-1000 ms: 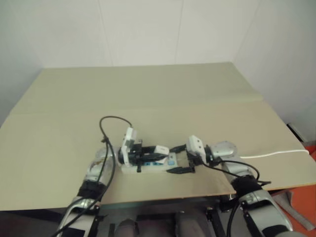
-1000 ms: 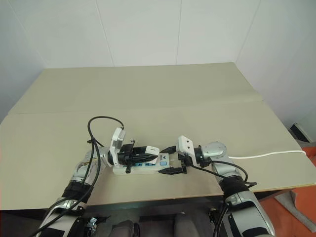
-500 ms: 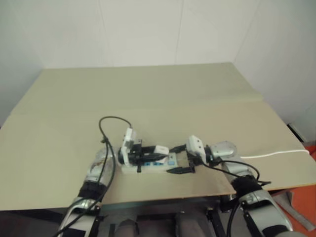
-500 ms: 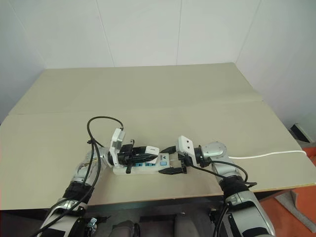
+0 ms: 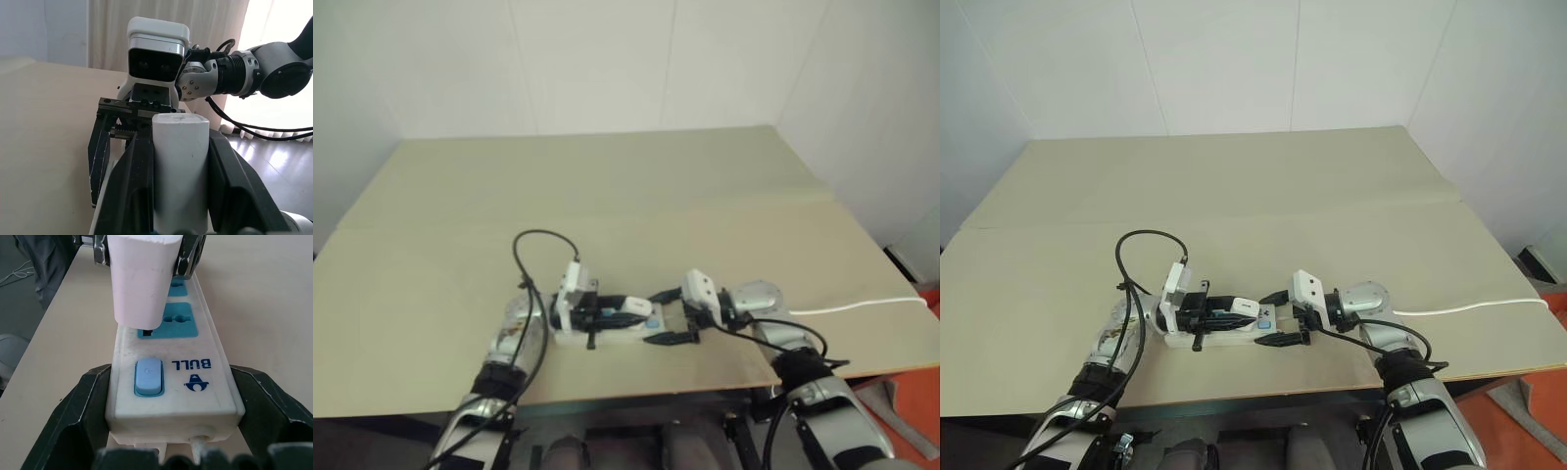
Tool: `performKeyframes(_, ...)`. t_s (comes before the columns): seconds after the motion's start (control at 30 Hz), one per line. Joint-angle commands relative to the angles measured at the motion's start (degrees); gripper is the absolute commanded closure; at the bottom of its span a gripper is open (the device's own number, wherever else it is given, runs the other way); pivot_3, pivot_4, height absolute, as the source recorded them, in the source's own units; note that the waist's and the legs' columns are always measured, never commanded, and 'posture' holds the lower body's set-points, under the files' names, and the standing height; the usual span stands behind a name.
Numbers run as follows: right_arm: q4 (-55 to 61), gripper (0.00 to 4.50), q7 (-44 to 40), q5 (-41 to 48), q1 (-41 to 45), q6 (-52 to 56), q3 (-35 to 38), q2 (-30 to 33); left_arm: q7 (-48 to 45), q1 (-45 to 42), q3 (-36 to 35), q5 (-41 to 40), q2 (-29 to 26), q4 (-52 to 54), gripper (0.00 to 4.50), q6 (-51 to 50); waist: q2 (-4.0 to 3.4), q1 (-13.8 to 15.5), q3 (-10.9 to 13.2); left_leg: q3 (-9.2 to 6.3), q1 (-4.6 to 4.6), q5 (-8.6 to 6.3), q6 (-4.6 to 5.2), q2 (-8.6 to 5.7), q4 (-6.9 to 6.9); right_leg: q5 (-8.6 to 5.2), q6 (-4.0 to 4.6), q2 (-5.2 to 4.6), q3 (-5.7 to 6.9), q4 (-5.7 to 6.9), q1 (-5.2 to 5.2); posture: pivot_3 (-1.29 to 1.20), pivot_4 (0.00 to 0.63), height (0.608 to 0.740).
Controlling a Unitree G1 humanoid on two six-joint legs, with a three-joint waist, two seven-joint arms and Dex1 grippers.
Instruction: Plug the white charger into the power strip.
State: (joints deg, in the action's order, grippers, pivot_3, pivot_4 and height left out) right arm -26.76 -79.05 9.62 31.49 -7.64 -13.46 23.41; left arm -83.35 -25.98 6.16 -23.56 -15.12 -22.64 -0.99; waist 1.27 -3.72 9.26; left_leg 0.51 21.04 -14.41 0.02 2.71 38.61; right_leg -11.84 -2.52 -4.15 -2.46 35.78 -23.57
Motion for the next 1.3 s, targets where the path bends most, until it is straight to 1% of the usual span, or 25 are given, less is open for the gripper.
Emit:
performKeyframes(0.03,-0.29,1.11,1.36,-1.71,0.0,0.22,-1.33,-0.55,1.12,1.06,1.47,2.83,0.04,-5.28,3.49,0.61,0.0,0.01,0.0,-0.02,-0.04,0.0,0.0,0.0,0.0,-0.01,0.01,0.0,0.01,-0.01,0.06,0.0,0.15,0.74)
performKeyframes(0.23,-0.18,1.11,1.64,-2.13,-0.6,-0.18,-1.79,-0.38,-0.2,0.68,2.1,2.52,-0.08,-6.6,3.49,0.51,0.02,-0.02,-0.01,0.0,-0.68,-0.01,-0.01,0.0,-0.33,-0.24,0.29,0.0,0.01,-0.19,0.55,0.0,0.15,0.74)
performKeyframes(0.5,0.28,1.11,2.19,-2.1,-0.79,-0.03,-1.85,-0.2,-1.98,1.2,2.37,0.66,0.27,-4.71,3.49,-5.39,-0.02,-0.11,-0.03,-0.03,-0.79,-0.01,-0.01,-0.01,-0.48,-0.22,0.17,0.04,-0.01,-0.17,0.56,0.0,0.15,0.74)
performKeyframes(0.67,0.31,1.11,2.35,-2.04,-0.78,-0.03,-1.81,-0.2,-2.0,1.17,2.67,3.28,-0.63,-5.97,3.49,-1.61,-0.02,-0.12,-0.03,-0.04,-0.81,-0.01,-0.01,0.0,-0.56,-0.23,0.15,0.06,-0.01,-0.18,0.54,0.0,0.15,0.74)
performKeyframes(0.83,-0.08,1.11,2.4,-2.01,-0.46,-0.26,-1.88,-0.18,-2.73,0.34,2.13,5.22,-3.65,-8.94,3.49,2.45,0.0,-0.19,-0.03,-0.16,-0.82,-0.01,-0.01,0.01,-0.6,-0.33,0.32,0.16,-0.01,-0.18,0.53,0.0,0.15,0.74)
performKeyframes(1.0,-0.6,1.11,2.5,-2.1,-0.22,-0.58,-2.27,-0.21,-2.01,-0.57,0.15,4.34,-5.71,-11.41,3.49,3.75,0.02,-0.28,-0.04,-0.39,-0.82,-0.01,-0.01,0.1,-0.74,-0.37,0.39,0.45,-0.07,-0.14,0.53,0.0,0.15,0.74)
performKeyframes(1.1,-1.0,1.11,2.54,-2.19,-0.04,-0.79,-2.53,-0.26,-0.83,-1.22,-1.06,3.69,-6.13,-12.19,3.49,4.13,0.01,-0.27,-0.04,-0.59,-0.83,-0.01,-0.01,0.14,-0.76,-0.43,0.5,0.68,-0.14,-0.08,0.53,0.0,0.15,0.74)
performKeyframes(1.3,-1.83,1.11,2.52,-2.25,0.45,-1.22,-3.0,-0.23,0.8,-2.51,-2.5,2.79,-6.47,-13.47,3.49,4.25,0.01,-0.29,-0.04,-0.74,-0.86,-0.01,-0.01,0.13,-0.77,-0.51,0.66,0.8,-0.18,0.01,0.53,0.0,0.15,0.74)
